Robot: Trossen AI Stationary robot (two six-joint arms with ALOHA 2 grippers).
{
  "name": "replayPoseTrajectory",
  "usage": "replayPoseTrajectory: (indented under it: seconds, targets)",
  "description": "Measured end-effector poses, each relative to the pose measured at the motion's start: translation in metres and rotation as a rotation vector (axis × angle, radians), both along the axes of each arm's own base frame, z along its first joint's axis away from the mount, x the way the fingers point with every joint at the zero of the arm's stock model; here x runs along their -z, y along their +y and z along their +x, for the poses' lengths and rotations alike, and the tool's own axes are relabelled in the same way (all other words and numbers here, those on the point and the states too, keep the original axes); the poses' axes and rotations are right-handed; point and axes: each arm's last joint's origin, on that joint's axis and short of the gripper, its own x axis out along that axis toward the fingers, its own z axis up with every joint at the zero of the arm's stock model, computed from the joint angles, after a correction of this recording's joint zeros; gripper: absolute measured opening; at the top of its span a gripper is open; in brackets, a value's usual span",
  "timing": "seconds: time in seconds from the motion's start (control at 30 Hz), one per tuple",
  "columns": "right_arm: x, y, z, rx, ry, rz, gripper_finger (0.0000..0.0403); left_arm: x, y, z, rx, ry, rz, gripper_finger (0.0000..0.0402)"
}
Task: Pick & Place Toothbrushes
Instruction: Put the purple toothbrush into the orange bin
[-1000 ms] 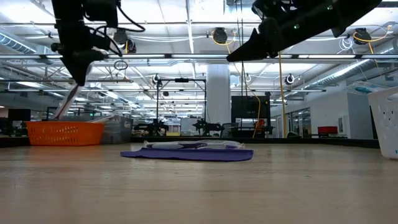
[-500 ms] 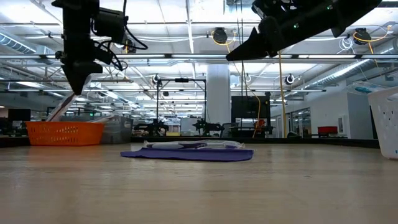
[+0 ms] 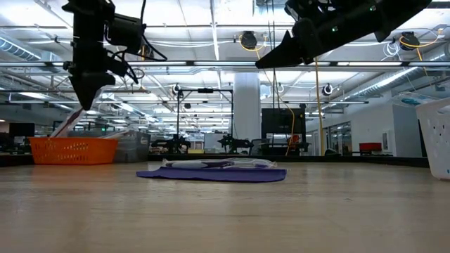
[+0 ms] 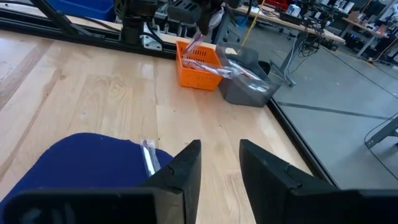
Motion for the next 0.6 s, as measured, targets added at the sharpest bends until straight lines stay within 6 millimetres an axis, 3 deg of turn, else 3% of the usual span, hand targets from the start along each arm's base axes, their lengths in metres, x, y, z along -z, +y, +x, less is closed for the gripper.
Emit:
replayPoseTrajectory:
  seconds: [0.33,0.6]
  targets:
    - [0.0,0.0,0.0,0.0,0.0,0.0,0.01,0.011,0.006,0.009,0.015,0.061,-0.009,0.0043]
    - [0.0,0.0,0.0,0.0,0.0,0.0,0.01,0.011,0.008,0.01,0.036,0.074,0.026,0.0134]
